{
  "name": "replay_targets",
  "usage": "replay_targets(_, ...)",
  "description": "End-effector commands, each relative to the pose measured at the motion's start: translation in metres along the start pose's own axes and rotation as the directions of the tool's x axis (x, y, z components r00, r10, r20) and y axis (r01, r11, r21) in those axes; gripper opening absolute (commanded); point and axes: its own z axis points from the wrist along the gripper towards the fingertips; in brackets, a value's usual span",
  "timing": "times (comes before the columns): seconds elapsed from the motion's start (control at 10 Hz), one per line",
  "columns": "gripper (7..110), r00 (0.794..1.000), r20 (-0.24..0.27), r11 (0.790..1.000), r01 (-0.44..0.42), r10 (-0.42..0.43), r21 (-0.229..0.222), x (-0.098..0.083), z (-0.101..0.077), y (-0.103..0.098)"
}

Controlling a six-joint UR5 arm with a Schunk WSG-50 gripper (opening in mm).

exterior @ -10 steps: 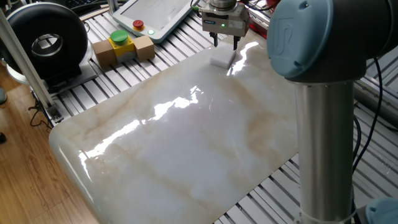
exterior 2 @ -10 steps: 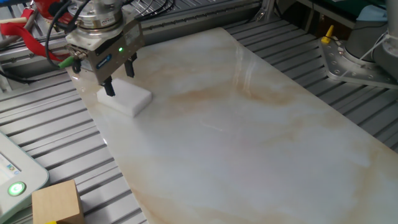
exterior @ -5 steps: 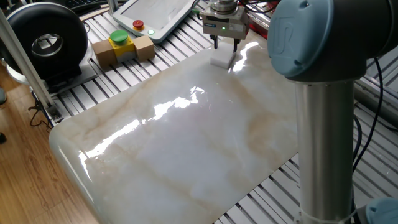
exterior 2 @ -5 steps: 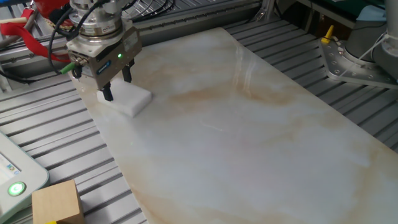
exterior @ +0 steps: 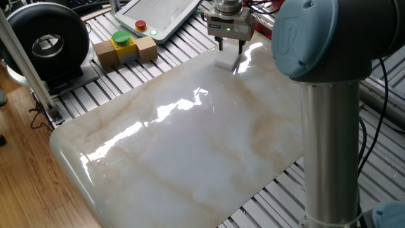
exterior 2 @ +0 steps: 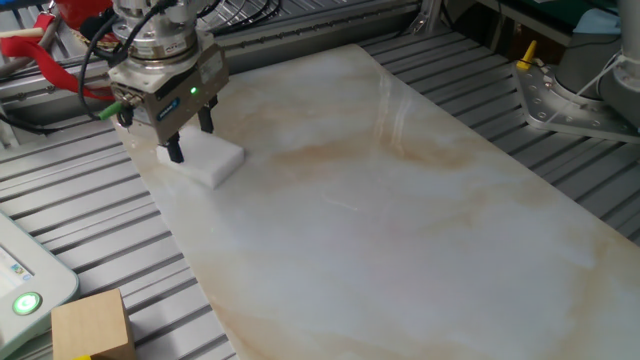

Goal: Clean the tabletop with a sponge

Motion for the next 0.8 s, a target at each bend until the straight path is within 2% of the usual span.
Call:
replay_targets(0.0, 66, 0.999, 0.024, 0.999, -0.046, 0.046, -0.017, -0.006, -0.005, 0.004)
replay_targets(0.2, 66, 0.998, 0.036, 0.998, -0.061, 0.06, 0.008, -0.009, -0.006, -0.003)
replay_targets(0.3, 88, 0.997, 0.028, 0.997, -0.071, 0.07, 0.011, -0.01, -0.008, -0.005)
replay_targets(0.5, 88, 0.997, 0.001, 0.997, -0.08, 0.08, 0.011, -0.011, -0.012, -0.01)
replay_targets(0.7, 88, 0.997, 0.02, 0.997, -0.078, 0.077, 0.013, -0.017, -0.01, -0.012)
